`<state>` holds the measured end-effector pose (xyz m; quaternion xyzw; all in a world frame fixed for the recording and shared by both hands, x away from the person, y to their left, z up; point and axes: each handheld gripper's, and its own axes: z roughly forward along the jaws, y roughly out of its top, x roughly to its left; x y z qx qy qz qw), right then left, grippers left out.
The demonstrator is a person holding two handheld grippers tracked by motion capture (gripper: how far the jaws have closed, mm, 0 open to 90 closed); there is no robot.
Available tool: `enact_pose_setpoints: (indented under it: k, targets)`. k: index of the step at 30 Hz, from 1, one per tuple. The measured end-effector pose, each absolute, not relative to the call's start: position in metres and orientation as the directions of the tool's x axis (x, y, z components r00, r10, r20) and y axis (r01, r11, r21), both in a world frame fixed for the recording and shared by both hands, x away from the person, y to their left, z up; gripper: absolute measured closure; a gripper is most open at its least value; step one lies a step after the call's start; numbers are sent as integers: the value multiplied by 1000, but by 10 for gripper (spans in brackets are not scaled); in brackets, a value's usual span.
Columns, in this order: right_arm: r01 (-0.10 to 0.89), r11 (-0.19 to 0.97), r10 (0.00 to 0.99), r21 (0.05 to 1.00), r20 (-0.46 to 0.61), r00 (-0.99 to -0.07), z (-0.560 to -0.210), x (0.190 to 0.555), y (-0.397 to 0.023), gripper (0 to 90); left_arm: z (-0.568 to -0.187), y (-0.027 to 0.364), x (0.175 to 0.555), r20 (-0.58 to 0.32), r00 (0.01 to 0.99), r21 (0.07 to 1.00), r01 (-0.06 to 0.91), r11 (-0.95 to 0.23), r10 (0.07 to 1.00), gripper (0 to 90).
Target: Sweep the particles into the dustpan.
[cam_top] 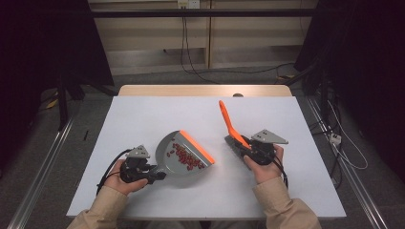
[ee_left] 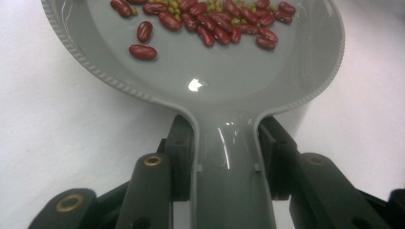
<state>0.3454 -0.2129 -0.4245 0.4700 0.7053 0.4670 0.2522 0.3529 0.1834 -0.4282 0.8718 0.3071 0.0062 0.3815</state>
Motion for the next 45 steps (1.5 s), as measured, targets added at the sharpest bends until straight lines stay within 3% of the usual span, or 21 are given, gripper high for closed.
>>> enact_pose_setpoints:
  k: [45]
  targets:
    - [440, 83, 942, 894, 73, -327, -425, 336, -266, 711, -432, 217, 375, -213, 663, 676, 631, -382, 718, 634]
